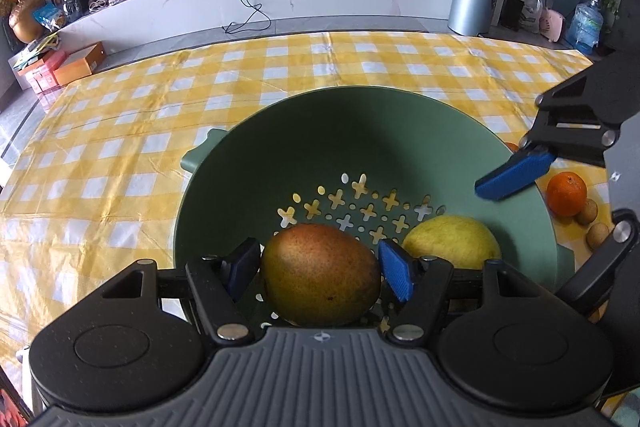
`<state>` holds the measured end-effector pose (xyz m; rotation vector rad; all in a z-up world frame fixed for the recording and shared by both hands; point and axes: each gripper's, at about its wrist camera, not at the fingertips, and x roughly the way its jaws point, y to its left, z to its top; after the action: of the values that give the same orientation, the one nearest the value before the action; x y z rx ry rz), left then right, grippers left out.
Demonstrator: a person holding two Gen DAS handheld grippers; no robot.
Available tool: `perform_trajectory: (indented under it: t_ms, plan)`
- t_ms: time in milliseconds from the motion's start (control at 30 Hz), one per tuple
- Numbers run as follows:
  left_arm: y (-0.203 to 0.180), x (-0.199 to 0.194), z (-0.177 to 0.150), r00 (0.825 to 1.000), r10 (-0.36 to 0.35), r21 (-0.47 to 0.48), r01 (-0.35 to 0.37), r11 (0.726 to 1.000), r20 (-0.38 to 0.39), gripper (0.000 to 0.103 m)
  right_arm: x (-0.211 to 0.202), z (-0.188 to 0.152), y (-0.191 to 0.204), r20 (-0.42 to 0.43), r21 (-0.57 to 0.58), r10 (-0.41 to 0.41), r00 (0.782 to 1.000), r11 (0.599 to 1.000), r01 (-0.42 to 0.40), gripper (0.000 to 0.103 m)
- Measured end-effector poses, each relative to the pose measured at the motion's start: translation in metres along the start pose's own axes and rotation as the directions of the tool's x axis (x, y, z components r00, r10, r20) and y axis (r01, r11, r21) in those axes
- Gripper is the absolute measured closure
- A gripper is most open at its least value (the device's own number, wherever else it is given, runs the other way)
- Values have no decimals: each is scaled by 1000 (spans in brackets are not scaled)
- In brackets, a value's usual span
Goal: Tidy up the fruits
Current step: 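Open both tools and lift them out of the colander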
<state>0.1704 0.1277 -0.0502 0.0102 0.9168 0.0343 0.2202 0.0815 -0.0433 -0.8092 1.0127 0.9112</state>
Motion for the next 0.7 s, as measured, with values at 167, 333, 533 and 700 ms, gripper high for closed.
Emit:
perform_trajectory:
  t_ms: [167, 333, 533, 700]
  plan:
    - [2, -3, -1, 1000, -5, -19, 5, 1000, 3, 27, -11, -6, 5, 17, -20, -27, 1000, 999, 27, 23]
    - [3, -12, -1, 1000, -10, -40, 12, 999, 27, 27, -21, -13, 9, 55, -29, -63, 996, 997, 65, 21]
    - [-4, -26, 1, 999, -4, -25, 5, 1000, 48, 27, -35, -26, 6, 99, 34, -97, 990, 995, 94, 19]
    - [-14, -44, 2, 996, -57, -26, 59, 998, 73, 27, -57, -51, -2, 174, 156, -129, 976, 982, 102, 19]
